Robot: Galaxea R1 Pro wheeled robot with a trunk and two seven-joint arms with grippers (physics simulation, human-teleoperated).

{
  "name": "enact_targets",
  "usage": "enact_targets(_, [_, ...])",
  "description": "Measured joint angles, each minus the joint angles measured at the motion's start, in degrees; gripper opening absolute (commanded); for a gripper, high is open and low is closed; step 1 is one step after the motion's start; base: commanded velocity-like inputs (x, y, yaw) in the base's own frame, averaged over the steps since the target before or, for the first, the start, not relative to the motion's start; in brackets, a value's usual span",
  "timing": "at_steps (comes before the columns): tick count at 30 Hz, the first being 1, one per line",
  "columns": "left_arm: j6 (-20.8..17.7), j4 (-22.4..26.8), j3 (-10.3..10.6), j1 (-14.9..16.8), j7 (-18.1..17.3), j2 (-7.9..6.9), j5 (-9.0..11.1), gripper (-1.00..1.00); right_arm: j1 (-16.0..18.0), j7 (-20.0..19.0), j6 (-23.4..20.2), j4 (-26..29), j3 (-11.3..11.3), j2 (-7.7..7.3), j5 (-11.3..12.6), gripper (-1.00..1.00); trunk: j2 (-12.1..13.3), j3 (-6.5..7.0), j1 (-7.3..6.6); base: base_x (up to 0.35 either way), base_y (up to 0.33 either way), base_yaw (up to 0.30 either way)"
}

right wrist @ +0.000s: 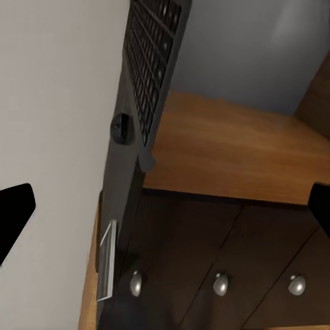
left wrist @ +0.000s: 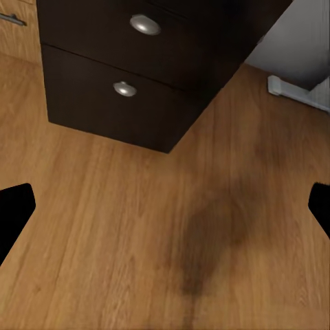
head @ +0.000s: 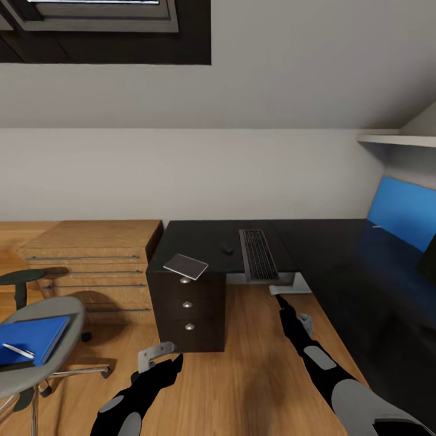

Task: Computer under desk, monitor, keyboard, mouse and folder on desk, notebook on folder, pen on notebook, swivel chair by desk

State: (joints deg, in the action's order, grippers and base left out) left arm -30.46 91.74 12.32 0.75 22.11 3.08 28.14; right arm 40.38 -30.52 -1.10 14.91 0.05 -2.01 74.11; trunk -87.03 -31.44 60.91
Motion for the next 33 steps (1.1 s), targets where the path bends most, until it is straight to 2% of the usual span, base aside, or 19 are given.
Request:
enact_targets(3, [-0.02,-0.13,1.09,0.00,0.01,0.00,0.00,1.00,0.00,0.00,-0.03,0.00,-0.05,-0.01,0.79,1.00,-1.20,-0.54,0.66,0.000,0.000,0.000])
enact_targets(13, [-0.04,-0.31,1.32,0.00,0.06,0.00,-0.01,1.00,0.00,0.00,-0.02,0.00,-0.05,-0.01,0.91,1.00,-5.22,-2.33,2.86,0.000,0.000,0.000])
enact_targets(20, [-0.17,-0.74,1.33,0.00,-0.04,-0.32,0.06,1.00,0.00,0.03,-0.02,-0.05,-0.05,-0.01,0.91,1.00,-5.23,-2.34,2.85,0.040,0.000,0.000])
enact_targets(33, [-0.21,-1.20,1.33,0.00,-0.08,-0.79,0.05,1.00,0.00,0.08,-0.02,-0.09,-0.05,-0.01,0.89,1.00,-5.23,-2.34,2.83,0.265,0.000,0.000])
